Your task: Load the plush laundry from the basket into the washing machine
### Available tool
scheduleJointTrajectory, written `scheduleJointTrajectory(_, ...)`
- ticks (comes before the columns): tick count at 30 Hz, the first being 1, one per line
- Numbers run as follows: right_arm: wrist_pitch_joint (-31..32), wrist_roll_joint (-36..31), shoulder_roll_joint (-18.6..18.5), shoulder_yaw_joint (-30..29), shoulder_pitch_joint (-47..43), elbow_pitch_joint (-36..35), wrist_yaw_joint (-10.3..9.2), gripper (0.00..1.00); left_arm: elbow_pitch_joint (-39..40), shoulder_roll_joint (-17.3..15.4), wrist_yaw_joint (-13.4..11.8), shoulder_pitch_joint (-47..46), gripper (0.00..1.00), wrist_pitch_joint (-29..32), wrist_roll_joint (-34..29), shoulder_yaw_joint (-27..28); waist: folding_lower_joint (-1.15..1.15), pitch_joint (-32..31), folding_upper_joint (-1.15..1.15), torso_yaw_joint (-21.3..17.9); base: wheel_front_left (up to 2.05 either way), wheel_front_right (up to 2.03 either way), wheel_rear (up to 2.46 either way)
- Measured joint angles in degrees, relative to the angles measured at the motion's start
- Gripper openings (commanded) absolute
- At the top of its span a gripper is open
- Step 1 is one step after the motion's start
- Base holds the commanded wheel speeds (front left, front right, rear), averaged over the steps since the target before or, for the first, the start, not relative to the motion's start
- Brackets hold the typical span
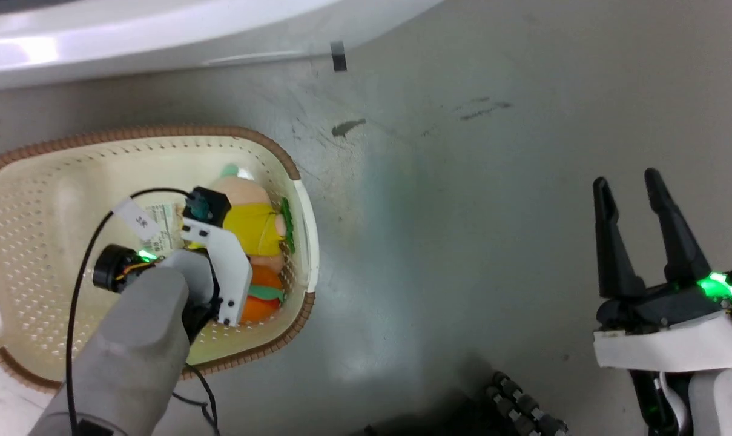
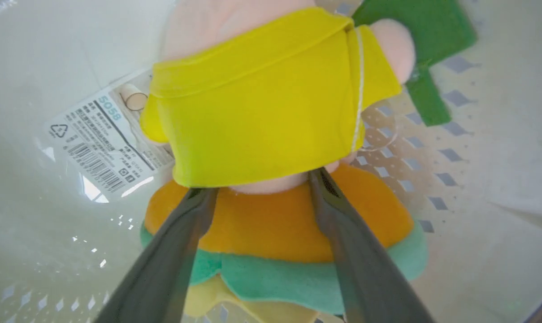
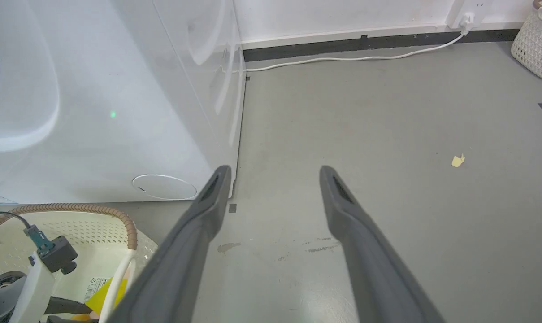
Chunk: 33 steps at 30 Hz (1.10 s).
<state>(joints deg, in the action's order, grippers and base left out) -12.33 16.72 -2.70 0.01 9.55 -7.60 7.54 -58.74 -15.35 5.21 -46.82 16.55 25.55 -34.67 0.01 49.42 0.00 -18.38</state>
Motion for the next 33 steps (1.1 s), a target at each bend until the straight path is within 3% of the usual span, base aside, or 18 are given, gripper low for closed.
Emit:
scheduleJointTrajectory(1, -0.2, 0.3, 0.0, -0.1, 0.2, -0.1, 0.00, 1.00, -0.7, 0.0, 0.0, -0.6, 0.00, 0.0, 0.6, -0.2, 0.00, 0.5, 0.00, -0.2, 0.00, 0.00, 0.00)
scheduleJointTrajectory(11, -1.4, 2.2, 0.0, -0.1, 3.2, -0.2, 0.00, 1.00, -7.3, -1.7, 0.3, -4.4, 0.00, -2.6, 4.2, -2.9, 0.00, 3.7, 0.00, -2.8, 0.00, 0.00, 0.00)
scheduleJointTrajectory(18, -2.2, 3.1, 0.0, 1.4, 6.3, 0.1, 0.00, 1.00, -11.9, -3.0, 0.5, -4.7, 0.00, -8.3, 7.6, -3.9, 0.00, 2.3, 0.00, -5.2, 0.00, 0.00, 0.00)
scheduleJointTrajectory(24, -2.4, 0.4, 0.0, -0.3, 5.6, 0.4, 0.00, 1.00, -13.0, -1.4, 0.7, 0.8, 0.00, -15.9, 9.6, -3.7, 0.00, -4.1, 0.00, -4.9, 0.00, 0.00, 0.00)
scheduleJointTrajectory(33, -2.4, -4.2, -0.1, -0.7, -0.7, 1.6, 0.00, 1.00, -11.1, 2.6, 1.6, 10.9, 0.00, -29.1, 9.9, -5.5, -0.02, -18.9, 0.00, -0.4, 0.00, 0.00, 0.00)
